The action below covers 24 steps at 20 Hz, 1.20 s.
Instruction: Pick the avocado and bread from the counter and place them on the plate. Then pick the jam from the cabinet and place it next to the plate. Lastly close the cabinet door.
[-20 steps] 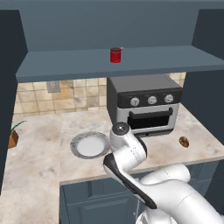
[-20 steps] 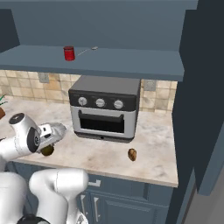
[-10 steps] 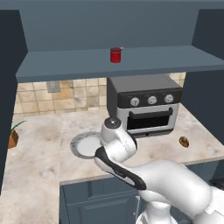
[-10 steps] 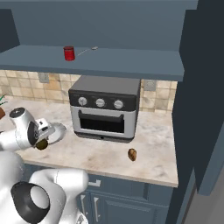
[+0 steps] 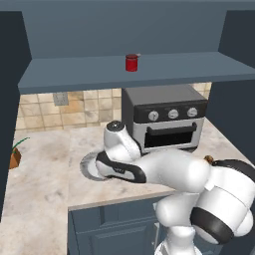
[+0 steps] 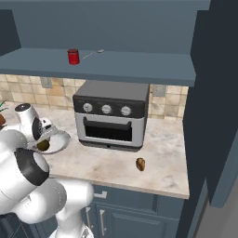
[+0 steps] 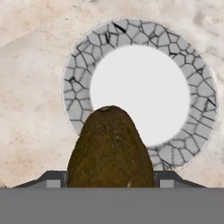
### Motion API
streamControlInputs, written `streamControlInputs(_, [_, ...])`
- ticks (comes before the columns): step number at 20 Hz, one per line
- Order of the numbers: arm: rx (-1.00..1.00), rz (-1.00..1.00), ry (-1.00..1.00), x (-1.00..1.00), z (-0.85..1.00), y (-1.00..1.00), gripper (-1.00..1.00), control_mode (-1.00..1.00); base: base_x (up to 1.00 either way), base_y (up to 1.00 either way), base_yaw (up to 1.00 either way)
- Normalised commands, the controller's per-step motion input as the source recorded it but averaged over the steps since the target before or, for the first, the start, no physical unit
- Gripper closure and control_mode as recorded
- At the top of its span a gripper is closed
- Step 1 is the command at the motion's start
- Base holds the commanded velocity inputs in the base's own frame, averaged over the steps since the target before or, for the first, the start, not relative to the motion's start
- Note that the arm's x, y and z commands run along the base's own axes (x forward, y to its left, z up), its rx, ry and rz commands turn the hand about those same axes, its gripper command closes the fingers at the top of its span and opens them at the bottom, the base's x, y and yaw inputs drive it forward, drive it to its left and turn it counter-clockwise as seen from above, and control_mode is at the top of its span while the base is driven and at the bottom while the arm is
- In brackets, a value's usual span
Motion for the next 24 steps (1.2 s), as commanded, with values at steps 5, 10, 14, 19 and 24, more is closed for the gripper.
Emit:
streamControlInputs(5, [-0.1, 0.0, 0.01, 0.39, -0.07, 0.31, 1.0, -1.0, 0.0, 0.0, 0.0])
streamControlInputs(10, [-0.07, 0.0, 0.05, 0.36, -0.17, 0.35, 1.0, -1.0, 0.0, 0.0, 0.0])
streamControlInputs(14, [0.0, 0.03, 0.1, 0.27, -0.15, 0.24, 1.0, -1.0, 0.0, 0.0, 0.0])
streamControlInputs(19, [0.0, 0.05, 0.03, 0.15, -0.19, 0.18, 1.0, -1.0, 0.0, 0.0, 0.0])
streamControlInputs(24, [0.0, 0.03, 0.0, 0.04, -0.25, 0.08, 1.0, -1.0, 0.0, 0.0, 0.0])
